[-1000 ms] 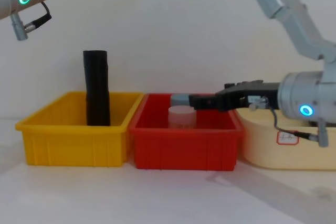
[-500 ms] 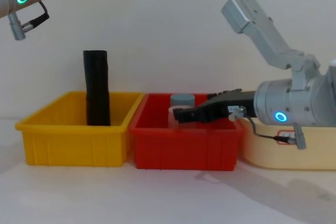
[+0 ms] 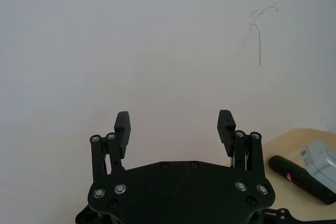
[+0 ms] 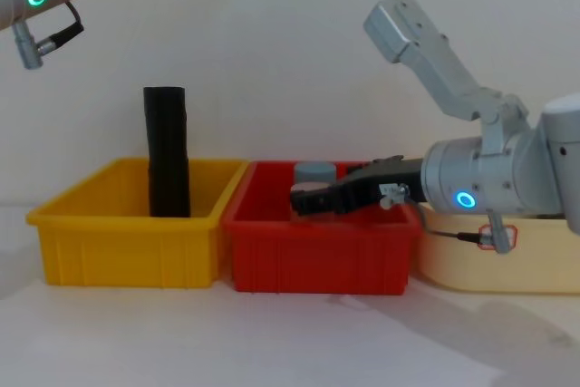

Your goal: Pick up the garbage bag with the one hand and transfer it to the other hand.

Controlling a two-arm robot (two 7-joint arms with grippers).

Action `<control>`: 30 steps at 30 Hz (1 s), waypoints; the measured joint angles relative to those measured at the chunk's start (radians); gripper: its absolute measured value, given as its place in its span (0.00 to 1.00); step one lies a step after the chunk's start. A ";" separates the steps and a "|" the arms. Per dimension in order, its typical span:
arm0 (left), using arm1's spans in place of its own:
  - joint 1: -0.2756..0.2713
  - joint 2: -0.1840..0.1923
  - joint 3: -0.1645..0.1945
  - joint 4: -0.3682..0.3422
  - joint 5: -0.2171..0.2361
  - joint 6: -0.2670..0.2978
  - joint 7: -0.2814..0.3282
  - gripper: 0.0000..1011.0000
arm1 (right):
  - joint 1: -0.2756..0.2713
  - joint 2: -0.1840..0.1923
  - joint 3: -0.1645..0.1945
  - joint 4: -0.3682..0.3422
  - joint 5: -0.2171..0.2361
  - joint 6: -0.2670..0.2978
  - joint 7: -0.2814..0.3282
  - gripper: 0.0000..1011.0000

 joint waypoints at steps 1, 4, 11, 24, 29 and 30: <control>0.000 0.000 0.000 0.000 0.000 0.000 0.000 0.99 | 0.002 -0.002 0.000 0.004 0.000 0.000 0.000 0.99; 0.000 0.000 0.000 0.000 0.000 0.000 0.000 0.99 | 0.013 -0.010 -0.001 0.022 -0.001 0.002 0.000 0.99; 0.000 0.000 0.000 0.000 0.000 0.000 0.000 0.99 | 0.036 -0.029 0.001 0.065 -0.001 0.007 -0.002 0.99; 0.000 0.000 0.000 0.000 0.000 0.000 0.000 0.99 | 0.070 -0.055 0.002 0.126 -0.003 0.011 -0.002 0.80; 0.000 0.000 0.000 0.000 0.000 0.000 0.000 0.99 | 0.074 -0.058 0.004 0.130 -0.003 0.012 -0.003 0.68; 0.000 0.000 0.000 0.000 0.000 0.000 0.000 0.99 | 0.075 -0.058 0.006 0.130 -0.003 0.012 -0.003 0.66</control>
